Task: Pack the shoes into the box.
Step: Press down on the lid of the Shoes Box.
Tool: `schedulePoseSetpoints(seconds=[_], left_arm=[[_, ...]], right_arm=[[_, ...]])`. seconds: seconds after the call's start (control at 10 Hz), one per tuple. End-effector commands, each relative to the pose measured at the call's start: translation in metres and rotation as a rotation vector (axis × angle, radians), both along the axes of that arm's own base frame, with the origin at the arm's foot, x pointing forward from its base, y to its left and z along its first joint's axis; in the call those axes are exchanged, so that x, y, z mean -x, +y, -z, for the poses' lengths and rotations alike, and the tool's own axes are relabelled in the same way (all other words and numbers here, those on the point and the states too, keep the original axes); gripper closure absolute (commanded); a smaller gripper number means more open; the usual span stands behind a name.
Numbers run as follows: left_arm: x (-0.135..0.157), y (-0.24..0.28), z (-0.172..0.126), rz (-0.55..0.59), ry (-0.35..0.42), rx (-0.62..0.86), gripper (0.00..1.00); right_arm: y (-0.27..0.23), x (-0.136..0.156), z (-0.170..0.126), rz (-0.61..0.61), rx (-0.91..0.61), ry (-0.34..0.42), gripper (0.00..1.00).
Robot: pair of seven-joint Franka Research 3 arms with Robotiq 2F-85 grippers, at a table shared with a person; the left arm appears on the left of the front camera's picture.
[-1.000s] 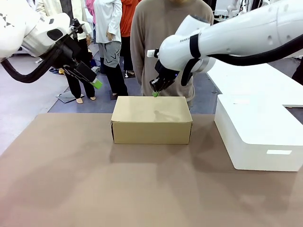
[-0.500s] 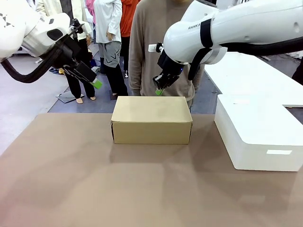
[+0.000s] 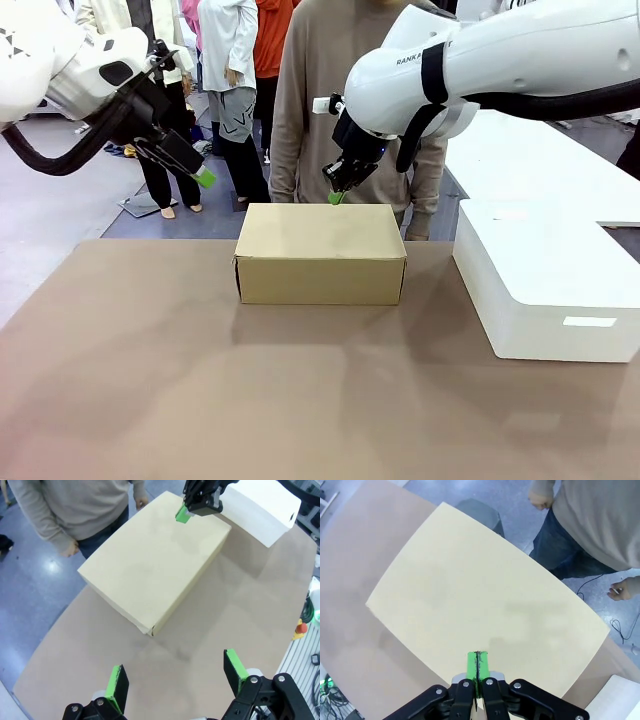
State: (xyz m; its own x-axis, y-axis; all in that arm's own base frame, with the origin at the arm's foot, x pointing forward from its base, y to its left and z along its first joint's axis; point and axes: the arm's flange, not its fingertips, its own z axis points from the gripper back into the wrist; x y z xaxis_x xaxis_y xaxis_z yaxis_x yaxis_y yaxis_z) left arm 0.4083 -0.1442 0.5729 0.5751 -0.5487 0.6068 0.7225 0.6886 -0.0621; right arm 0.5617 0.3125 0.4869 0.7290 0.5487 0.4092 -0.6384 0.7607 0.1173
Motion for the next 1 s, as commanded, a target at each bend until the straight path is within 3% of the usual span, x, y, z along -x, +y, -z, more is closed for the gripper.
schedulePoseSetpoints(seconds=[0.0, 0.2, 0.7, 0.9], left_arm=[[0.001, 0.002, 0.000, -0.006, -0.003, -0.007, 0.00], [0.001, 0.002, 0.000, -0.006, -0.003, -0.007, 0.00], [0.001, 0.002, 0.000, -0.006, -0.003, -0.007, 0.00], [0.001, 0.002, 0.000, -0.006, -0.003, -0.007, 0.00]], right_arm=[[-0.021, 0.025, -0.022, 0.007, 0.021, 0.014, 1.00], [-0.038, 0.062, -0.036, -0.012, 0.063, 0.047, 1.00], [-0.071, 0.156, -0.051, -0.046, 0.188, -0.001, 1.00], [-0.086, 0.184, -0.051, 0.015, 0.223, -0.034, 0.64]])
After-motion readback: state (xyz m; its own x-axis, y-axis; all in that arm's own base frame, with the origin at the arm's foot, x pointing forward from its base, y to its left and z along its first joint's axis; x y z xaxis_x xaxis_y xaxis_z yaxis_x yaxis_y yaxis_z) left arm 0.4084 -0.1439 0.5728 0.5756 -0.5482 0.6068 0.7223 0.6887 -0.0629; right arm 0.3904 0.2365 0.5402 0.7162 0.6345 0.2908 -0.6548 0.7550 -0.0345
